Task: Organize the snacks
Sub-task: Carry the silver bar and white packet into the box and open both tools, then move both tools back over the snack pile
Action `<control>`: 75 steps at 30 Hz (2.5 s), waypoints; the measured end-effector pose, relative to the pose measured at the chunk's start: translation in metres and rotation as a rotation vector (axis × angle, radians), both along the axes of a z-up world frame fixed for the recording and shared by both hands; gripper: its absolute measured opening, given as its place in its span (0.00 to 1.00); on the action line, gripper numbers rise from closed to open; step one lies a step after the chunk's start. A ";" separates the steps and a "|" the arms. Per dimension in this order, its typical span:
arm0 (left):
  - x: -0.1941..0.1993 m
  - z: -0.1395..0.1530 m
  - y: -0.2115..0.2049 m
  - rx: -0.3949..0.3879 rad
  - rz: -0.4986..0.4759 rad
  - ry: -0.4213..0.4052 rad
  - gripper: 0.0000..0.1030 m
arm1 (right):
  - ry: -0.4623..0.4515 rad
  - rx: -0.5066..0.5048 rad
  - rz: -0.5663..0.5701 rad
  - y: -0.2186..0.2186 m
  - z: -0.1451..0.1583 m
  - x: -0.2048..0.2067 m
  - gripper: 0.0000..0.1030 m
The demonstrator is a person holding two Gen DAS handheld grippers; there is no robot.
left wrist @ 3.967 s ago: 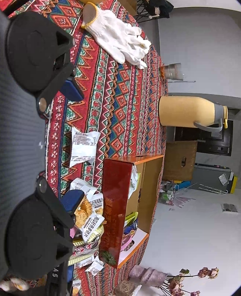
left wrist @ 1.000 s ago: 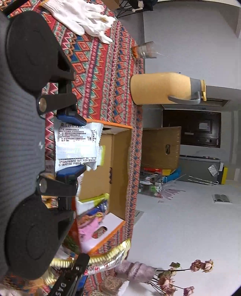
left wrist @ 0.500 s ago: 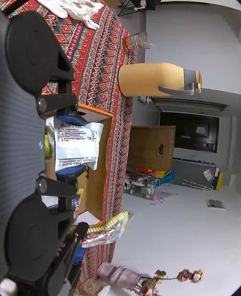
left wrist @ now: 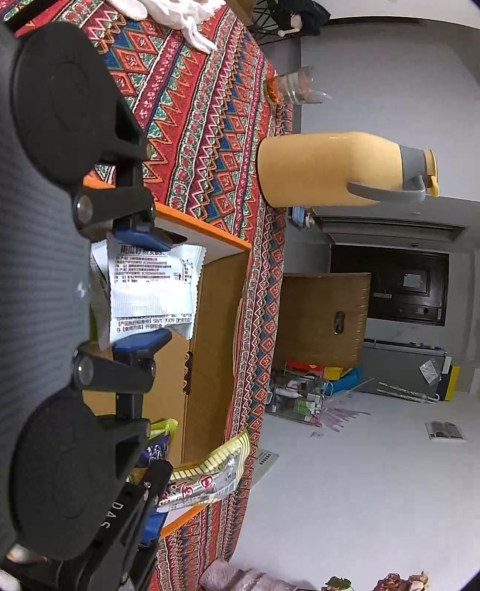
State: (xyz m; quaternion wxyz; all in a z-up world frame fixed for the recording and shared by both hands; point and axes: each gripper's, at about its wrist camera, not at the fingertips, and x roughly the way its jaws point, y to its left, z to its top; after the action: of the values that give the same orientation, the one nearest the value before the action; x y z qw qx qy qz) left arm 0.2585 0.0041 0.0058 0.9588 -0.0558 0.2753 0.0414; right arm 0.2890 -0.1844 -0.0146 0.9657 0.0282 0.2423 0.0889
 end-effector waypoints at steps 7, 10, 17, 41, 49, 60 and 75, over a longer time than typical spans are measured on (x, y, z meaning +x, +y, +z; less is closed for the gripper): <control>-0.007 0.001 0.002 -0.014 -0.002 -0.021 0.55 | 0.009 -0.008 0.006 0.002 0.000 -0.003 0.49; -0.013 0.005 0.003 -0.015 0.016 -0.045 0.84 | 0.001 0.015 -0.004 -0.002 0.004 -0.006 0.64; -0.021 0.014 0.011 -0.051 0.061 -0.078 1.00 | -0.022 0.027 -0.049 -0.009 0.011 -0.014 1.00; -0.048 0.043 0.002 -0.066 0.040 -0.107 1.00 | -0.078 0.005 -0.054 -0.016 0.041 -0.049 1.00; -0.076 0.047 -0.003 -0.057 0.017 -0.087 1.00 | -0.074 0.015 -0.066 -0.040 0.044 -0.087 1.00; -0.119 0.019 -0.012 -0.034 -0.030 -0.033 1.00 | -0.048 0.004 -0.083 -0.086 0.024 -0.152 1.00; -0.159 -0.030 -0.014 -0.020 -0.075 0.059 1.00 | 0.047 -0.001 -0.115 -0.126 -0.030 -0.216 1.00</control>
State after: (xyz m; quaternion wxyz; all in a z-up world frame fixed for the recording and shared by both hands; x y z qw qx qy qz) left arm 0.0997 -0.0103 -0.0239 0.9507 -0.0537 0.3055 0.0046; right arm 0.0732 -0.3099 -0.0447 0.9633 0.0435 0.2630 0.0324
